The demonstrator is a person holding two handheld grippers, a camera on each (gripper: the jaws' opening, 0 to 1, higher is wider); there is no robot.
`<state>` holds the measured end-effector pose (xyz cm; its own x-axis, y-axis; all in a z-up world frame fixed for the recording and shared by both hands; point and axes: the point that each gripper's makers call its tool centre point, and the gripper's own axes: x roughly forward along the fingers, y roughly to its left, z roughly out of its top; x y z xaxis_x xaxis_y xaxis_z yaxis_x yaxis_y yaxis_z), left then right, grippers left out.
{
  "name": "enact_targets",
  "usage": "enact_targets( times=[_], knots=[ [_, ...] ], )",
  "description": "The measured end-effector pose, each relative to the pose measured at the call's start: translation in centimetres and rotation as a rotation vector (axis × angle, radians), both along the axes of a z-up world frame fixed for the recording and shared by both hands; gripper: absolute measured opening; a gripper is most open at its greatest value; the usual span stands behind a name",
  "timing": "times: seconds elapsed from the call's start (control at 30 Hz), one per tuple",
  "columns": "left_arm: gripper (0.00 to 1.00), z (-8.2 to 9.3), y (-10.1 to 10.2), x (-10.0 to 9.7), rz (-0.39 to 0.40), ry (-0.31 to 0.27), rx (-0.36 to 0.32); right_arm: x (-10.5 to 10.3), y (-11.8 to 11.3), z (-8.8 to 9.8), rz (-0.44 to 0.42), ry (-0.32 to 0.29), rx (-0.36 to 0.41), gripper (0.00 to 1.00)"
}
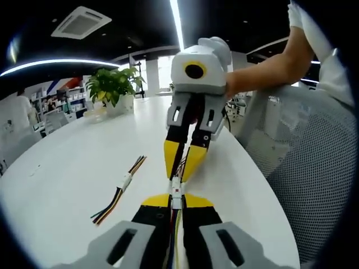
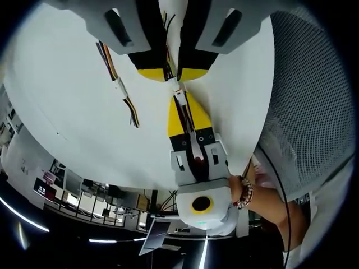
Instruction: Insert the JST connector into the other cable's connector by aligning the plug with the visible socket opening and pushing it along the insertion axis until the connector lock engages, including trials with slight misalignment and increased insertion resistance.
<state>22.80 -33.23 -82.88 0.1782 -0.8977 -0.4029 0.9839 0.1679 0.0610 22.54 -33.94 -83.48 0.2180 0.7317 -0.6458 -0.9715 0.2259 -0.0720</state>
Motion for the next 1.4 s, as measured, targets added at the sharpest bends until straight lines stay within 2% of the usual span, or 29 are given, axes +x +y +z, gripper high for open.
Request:
enact_targets(
  times=[0.2,0.3,0.73,1.03,1.4],
  knots=[
    [0.00,0.0,-0.1,-0.2,-0.012,-0.012,0.014,-0.1,0.1,-0.1,0.005,0.002,-0.009,0.03],
    [0.00,-0.3,-0.3,-0.4,-0.027,-0.020,0.033,-0.4,0.2,-0.5,0.021,-0.001,-0.037,0.03],
    [0.00,-1.0,-0.4,-0.5,-0.040,-0.012,0.055,-0.6,0.0,-1.8,0.015,0.027,-0.081,0.03],
    [0.00,-1.2,-0.3,-0.4,-0.034,-0.009,0.056,-0.4,0.1,-1.4,-0.006,0.041,-0.053,0.03],
    [0.00,-0.9,-0.1,-0.6,-0.032,0.000,0.030,-0.6,0.1,-1.1,-0.033,0.103,0.016,0.03]
  ],
)
